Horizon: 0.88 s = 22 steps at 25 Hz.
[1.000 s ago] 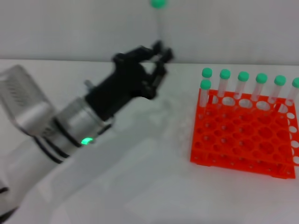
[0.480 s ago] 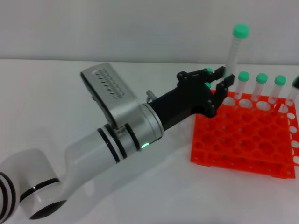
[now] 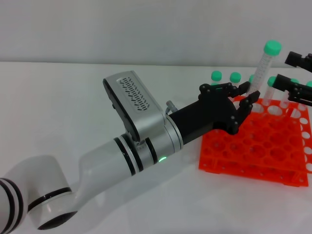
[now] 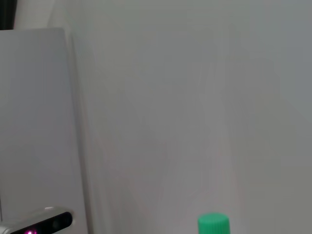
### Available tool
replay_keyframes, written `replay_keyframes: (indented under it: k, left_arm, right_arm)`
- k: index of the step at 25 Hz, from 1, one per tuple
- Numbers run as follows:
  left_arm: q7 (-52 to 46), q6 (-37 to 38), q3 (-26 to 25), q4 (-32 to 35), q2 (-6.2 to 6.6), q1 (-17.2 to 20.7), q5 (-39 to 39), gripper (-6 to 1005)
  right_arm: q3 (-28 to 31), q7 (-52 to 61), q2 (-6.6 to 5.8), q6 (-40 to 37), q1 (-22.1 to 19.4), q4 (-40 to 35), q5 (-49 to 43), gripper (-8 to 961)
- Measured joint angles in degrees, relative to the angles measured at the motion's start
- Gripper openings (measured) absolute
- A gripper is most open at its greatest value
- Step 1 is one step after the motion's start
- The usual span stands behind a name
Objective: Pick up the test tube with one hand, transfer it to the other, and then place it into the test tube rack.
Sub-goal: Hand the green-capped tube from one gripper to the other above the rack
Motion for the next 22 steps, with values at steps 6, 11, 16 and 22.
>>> replay_keyframes:
  k: [6, 11, 16, 22]
  left_arm:
    - [0.02, -0.28, 0.14, 0.2, -0.01, 0.0, 0.51, 195]
    - [0.05, -2.49, -0.28, 0.42, -0.01, 0.33, 1.04, 195]
    - [0.07, -2.89, -0.22, 0.53, -0.01, 0.54, 1.1, 195]
    - [0.09, -2.94, 0.0, 0.67, -0.01, 0.53, 1.1, 194]
  right_arm:
    - [-0.96, 0.71, 1.47, -1.51, 0.81, -0.51, -0.03, 850]
    - [-1.8, 2.9, 2.22, -2.62, 1.69, -0.52, -0.02, 850]
    - [-2.72, 3.12, 2.42, -3.5, 2.32, -0.4, -0.01, 850]
    - [-2.75, 3.11, 2.56, -3.59, 2.37, -0.14, 0.33, 758]
